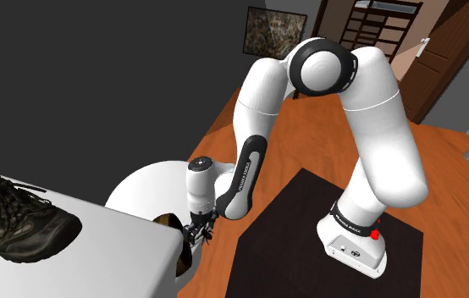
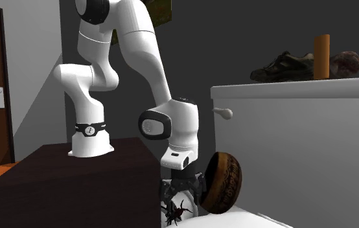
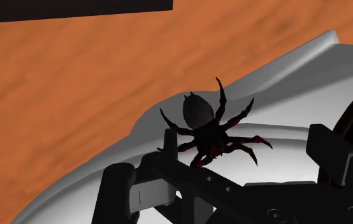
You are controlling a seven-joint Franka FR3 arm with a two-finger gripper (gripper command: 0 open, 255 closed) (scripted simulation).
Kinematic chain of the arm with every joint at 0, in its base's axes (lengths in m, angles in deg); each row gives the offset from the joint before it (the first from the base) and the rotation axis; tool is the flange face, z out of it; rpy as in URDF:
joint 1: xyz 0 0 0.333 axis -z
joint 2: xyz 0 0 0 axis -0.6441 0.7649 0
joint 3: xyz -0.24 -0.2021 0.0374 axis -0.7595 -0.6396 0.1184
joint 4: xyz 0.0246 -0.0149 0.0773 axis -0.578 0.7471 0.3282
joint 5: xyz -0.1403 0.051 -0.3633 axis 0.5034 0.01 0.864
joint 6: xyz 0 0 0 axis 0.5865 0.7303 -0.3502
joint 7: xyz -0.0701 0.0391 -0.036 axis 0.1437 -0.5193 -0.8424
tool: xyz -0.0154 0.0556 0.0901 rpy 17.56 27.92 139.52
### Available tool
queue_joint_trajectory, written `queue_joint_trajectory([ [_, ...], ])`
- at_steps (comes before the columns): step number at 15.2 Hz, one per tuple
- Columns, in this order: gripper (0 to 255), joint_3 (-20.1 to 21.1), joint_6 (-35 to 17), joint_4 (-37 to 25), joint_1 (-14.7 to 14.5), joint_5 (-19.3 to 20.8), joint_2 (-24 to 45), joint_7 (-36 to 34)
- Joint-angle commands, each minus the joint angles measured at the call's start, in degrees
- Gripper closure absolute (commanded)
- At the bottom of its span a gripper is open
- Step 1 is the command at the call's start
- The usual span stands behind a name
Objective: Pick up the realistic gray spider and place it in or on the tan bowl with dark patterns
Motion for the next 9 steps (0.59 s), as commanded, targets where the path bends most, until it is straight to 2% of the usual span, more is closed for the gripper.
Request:
queue_joint_trajectory([
  [1, 0, 0.06, -0.07, -0.06, -0.07, 0.0, 0.04, -0.01],
  [2, 255, 0.09, -0.04, -0.04, -0.08, -0.01, -0.01, -0.03],
  [9, 255, 0.16, 0.01, 0.09, 0.01, -0.04, -0.19, 0.01],
])
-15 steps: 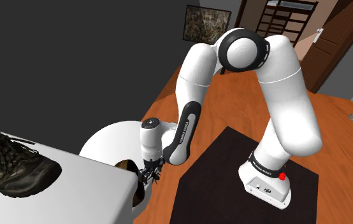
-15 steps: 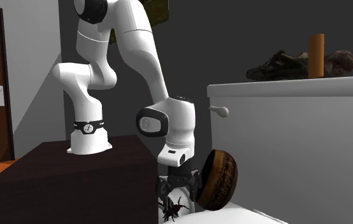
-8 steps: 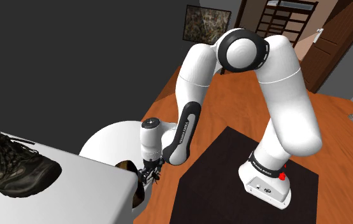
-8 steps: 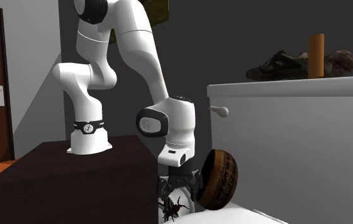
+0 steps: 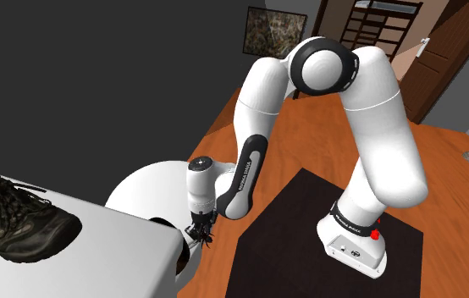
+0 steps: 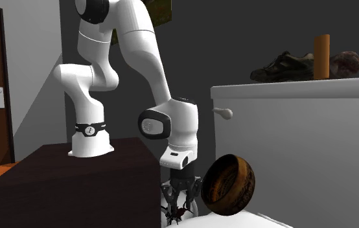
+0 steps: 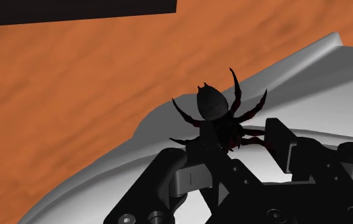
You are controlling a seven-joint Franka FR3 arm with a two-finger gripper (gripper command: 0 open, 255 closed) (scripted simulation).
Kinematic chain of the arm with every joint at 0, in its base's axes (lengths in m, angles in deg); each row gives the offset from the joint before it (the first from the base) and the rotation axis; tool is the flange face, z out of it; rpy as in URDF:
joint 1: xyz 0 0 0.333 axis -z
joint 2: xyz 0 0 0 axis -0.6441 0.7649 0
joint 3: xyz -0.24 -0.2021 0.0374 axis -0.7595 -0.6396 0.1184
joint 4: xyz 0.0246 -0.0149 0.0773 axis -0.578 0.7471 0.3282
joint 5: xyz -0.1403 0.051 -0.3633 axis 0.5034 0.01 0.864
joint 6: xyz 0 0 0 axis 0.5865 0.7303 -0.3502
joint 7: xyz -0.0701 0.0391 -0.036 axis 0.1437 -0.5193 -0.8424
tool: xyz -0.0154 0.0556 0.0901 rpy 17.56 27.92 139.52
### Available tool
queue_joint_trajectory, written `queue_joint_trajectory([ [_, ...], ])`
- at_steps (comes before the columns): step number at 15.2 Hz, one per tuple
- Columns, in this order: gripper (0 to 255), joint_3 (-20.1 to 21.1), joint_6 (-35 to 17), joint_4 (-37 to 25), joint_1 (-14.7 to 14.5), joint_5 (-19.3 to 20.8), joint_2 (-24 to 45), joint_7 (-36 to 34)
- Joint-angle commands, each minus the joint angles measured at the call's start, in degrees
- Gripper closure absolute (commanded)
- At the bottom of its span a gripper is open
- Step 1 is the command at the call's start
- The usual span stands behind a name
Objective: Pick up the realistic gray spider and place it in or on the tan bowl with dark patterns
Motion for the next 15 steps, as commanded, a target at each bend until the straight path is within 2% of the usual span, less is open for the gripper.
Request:
queue_joint_trajectory([
  [1, 255, 0.06, -0.78, -0.23, -0.12, 0.05, 0.26, 0.01],
  [15, 255, 6.81, 6.24, 4.08, 5.55, -4.22, -10.54, 3.06],
])
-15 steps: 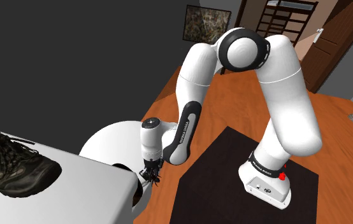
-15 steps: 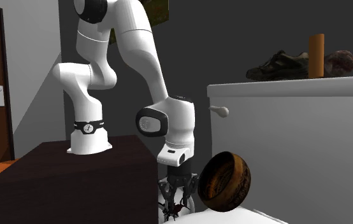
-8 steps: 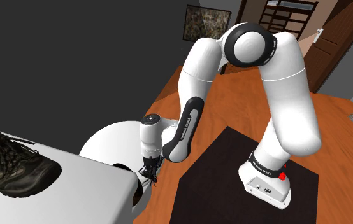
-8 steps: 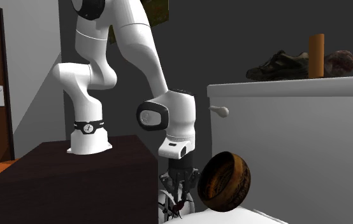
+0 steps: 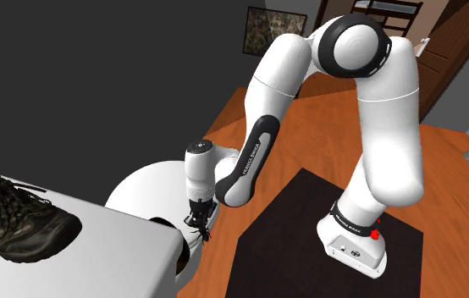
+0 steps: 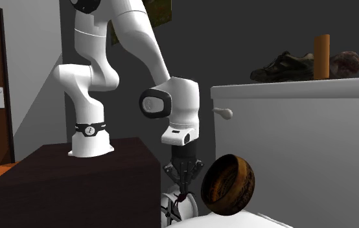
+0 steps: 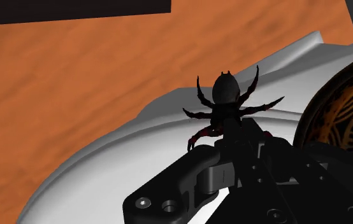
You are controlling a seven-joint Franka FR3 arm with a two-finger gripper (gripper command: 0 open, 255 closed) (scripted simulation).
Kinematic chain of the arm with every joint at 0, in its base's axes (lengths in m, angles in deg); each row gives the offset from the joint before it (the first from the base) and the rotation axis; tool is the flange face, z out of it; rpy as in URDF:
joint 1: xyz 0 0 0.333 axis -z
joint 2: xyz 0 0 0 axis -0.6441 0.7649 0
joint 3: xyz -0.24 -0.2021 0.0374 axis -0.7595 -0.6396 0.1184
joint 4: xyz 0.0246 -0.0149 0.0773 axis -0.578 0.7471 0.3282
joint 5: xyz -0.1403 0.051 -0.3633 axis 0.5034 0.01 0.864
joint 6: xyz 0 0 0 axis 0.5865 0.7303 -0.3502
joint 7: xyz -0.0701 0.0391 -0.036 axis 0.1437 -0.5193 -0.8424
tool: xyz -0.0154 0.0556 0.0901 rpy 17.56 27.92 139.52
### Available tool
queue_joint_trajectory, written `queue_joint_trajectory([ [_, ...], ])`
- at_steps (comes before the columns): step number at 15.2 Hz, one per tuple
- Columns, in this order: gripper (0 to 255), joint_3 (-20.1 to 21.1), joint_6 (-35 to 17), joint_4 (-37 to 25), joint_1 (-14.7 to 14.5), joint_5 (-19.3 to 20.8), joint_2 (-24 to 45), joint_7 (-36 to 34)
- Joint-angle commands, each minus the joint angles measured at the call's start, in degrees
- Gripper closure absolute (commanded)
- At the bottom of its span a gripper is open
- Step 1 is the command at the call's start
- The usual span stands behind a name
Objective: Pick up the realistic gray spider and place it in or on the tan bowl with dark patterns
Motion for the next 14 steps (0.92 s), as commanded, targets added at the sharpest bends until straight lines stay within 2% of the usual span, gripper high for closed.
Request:
queue_joint_trajectory([
  [1, 255, 1.21, 1.13, 0.79, 1.07, -0.96, -1.87, 0.74],
  [14, 255, 8.28, 9.4, 2.96, 6.47, -9.01, -12.69, 6.15],
])
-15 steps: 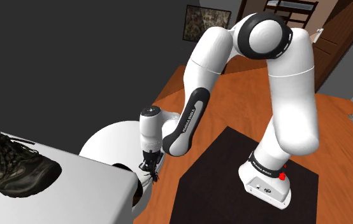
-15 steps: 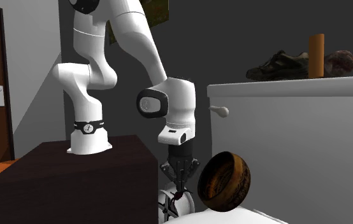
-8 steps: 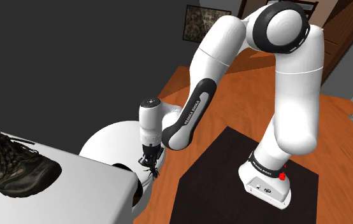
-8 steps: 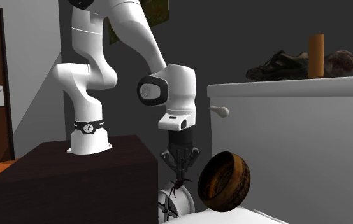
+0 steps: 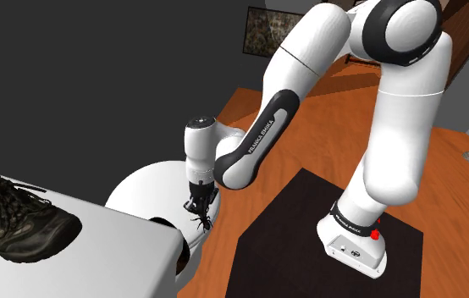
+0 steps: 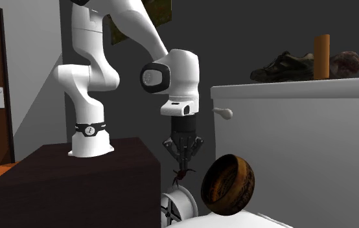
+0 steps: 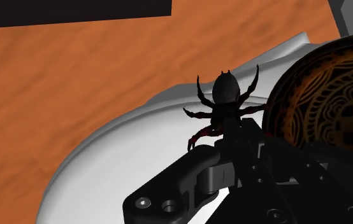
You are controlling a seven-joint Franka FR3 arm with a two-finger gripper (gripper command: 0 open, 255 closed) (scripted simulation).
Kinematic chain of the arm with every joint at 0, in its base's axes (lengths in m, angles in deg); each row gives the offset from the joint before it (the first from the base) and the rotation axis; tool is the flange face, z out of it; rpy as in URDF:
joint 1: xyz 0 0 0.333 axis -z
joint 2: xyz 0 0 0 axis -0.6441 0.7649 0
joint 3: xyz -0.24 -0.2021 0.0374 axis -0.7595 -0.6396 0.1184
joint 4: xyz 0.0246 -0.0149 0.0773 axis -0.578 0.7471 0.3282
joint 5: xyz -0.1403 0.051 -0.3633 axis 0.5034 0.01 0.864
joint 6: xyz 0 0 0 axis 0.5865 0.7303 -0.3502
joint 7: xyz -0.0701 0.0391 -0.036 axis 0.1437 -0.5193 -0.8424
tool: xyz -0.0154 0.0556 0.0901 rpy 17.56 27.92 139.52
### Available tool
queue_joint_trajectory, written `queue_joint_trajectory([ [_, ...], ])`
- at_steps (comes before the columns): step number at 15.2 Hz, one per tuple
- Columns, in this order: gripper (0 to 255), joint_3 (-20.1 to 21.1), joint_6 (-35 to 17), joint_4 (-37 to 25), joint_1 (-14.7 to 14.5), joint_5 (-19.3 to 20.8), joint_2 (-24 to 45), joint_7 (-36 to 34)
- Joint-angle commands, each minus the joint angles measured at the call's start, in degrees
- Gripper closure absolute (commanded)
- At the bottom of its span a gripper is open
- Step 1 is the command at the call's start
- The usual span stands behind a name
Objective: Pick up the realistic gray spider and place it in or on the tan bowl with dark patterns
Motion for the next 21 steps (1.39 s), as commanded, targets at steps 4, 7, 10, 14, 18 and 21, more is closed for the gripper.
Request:
queue_joint_trajectory([
  [4, 255, 2.07, 3.41, 0.24, 1.51, -3.5, -4.02, 2.36],
  [7, 255, 2.23, 4.76, -1.75, 0.6, -3.11, -3.31, 1.09],
  [10, 255, 1.41, 6.5, -8.05, -3.03, 0.18, 1.73, -3.83],
  [14, 255, 0.12, 9.49, -17.23, -8.03, 3.39, 8.43, -8.93],
  [18, 255, -1.31, 12.42, -26.87, -12.89, 5.77, 15.44, -12.61],
  [21, 255, -2.13, 10.89, -27.09, -13.52, 6.65, 17.25, -13.08],
])
